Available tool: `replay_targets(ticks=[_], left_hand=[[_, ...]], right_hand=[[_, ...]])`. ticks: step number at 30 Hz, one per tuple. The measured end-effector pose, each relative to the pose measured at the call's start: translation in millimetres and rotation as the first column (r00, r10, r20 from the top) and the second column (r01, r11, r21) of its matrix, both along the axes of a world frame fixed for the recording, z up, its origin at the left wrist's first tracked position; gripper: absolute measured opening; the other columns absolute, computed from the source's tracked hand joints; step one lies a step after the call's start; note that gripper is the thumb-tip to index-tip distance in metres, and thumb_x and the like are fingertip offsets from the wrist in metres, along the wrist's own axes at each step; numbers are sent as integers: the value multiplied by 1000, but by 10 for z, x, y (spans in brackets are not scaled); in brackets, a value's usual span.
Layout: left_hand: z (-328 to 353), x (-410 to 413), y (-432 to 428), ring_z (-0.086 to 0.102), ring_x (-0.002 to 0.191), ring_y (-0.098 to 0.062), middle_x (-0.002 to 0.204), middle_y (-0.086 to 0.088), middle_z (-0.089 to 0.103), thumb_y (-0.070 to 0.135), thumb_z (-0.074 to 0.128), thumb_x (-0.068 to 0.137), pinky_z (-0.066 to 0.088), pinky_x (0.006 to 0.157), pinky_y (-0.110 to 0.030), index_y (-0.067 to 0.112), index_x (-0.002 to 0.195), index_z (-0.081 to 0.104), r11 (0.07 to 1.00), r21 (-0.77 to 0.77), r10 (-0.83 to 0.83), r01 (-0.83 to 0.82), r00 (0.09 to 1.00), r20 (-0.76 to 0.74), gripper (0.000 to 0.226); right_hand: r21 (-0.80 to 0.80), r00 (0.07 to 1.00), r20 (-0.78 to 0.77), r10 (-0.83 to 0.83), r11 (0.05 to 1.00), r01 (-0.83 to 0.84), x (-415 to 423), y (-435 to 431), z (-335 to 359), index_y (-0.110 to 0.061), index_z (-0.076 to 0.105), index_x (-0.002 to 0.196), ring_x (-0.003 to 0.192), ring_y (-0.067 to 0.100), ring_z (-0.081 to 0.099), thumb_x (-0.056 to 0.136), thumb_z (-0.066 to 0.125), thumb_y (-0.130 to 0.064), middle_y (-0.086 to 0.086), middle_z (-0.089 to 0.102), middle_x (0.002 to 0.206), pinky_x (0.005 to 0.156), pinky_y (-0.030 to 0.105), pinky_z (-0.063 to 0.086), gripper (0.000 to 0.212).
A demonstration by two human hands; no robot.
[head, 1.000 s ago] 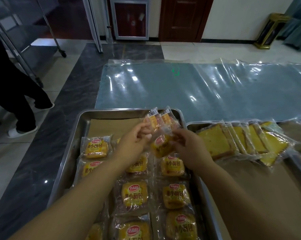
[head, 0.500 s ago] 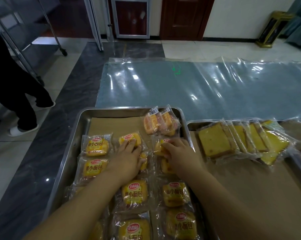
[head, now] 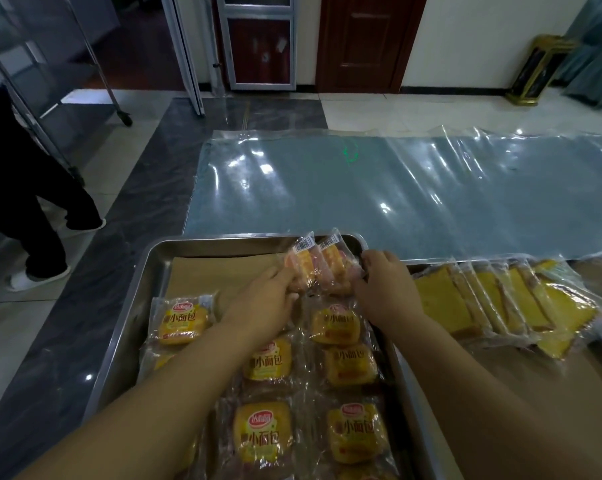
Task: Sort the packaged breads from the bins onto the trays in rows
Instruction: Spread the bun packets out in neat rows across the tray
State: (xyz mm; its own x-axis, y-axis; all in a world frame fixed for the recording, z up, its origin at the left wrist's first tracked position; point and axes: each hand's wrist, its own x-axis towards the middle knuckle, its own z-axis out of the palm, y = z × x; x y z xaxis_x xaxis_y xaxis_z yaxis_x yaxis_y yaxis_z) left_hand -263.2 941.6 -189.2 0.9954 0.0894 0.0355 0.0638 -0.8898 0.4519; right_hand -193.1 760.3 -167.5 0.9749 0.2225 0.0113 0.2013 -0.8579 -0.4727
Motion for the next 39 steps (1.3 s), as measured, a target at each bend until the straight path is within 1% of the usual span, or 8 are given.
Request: replay_targets(ticks=[6, 11, 19, 24, 28, 31, 34, 39], left_hand=[[-156, 321, -93, 40, 122, -26, 148, 7, 11, 22, 54, 89, 45, 85, -30, 52, 135, 21, 987, -48, -160, 155, 978, -137, 65], [-236, 403, -146, 33, 128, -30, 148, -1, 10, 30, 61, 81, 49, 87, -33, 51, 134, 22, 990, -31, -142, 140, 986, -84, 69], [-209, 556, -177, 45, 116, -27, 138, -7, 27, 28, 64, 82, 49, 88, -37, 42, 137, 24, 998, -62, 3, -10, 994, -113, 69], [-125, 539, -185, 49, 114, -23, 136, -2, 43, 21, 48, 92, 46, 84, -33, 32, 135, 37, 994, -83, -72, 72, 997, 4, 45], [5, 434, -81, 52, 100, -13, 126, 1, 46, 27, 40, 97, 42, 82, -24, 33, 134, 42, 977, -210, 50, -21, 990, 135, 37], [110, 343, 66, 53, 98, -7, 118, 7, 50, 26, 49, 94, 47, 82, -26, 28, 128, 45, 899, -399, 246, -179, 961, 124, 35], [178, 235, 253, 60, 84, -6, 106, 11, 56, 24, 53, 92, 52, 63, -24, 29, 130, 41, 723, -603, 431, -337, 902, 13, 40], [174, 27, 543, 63, 81, -4, 100, 10, 65, 23, 44, 97, 54, 64, -27, 30, 119, 49, 688, -598, 488, -411, 872, -38, 24]], right_hand=[[-97, 976, -216, -13, 995, -8, 271, 109, -5, -11, 52, 113, 85, 21, 57, 92, 48, -16, 8, 58, 105, 69, 31, 49, 22], [-55, 985, -169, -25, 998, 15, 338, 106, -64, -15, 59, 106, 79, 19, 57, 90, 47, -11, 6, 60, 100, 66, 30, 49, 19], [194, 991, -131, -24, 980, 49, 303, 54, -97, -21, 61, 101, 72, 2, 51, 89, 57, -13, -8, 58, 88, 55, 16, 38, 16], [306, 992, -117, -44, 949, 78, 234, 76, -49, -28, 57, 87, 72, 5, 56, 90, 56, -15, -13, 58, 82, 54, 18, 41, 13], [349, 998, -53, -43, 935, 59, 163, 117, 40, -30, 55, 81, 69, 12, 59, 92, 52, -14, -9, 60, 80, 57, 25, 50, 20], [355, 999, -12, -39, 934, 40, 120, 158, 86, -28, 56, 80, 65, 12, 58, 92, 52, -17, -8, 60, 75, 55, 25, 50, 18], [327, 1000, 1, -11, 945, 10, 81, 226, 103, -29, 57, 85, 63, 7, 54, 94, 50, -19, -9, 59, 75, 51, 17, 37, 15], [286, 996, 53, 69, 955, -81, -3, 392, 145, -33, 55, 81, 67, 6, 53, 92, 51, -16, -9, 56, 81, 54, 18, 38, 21]])
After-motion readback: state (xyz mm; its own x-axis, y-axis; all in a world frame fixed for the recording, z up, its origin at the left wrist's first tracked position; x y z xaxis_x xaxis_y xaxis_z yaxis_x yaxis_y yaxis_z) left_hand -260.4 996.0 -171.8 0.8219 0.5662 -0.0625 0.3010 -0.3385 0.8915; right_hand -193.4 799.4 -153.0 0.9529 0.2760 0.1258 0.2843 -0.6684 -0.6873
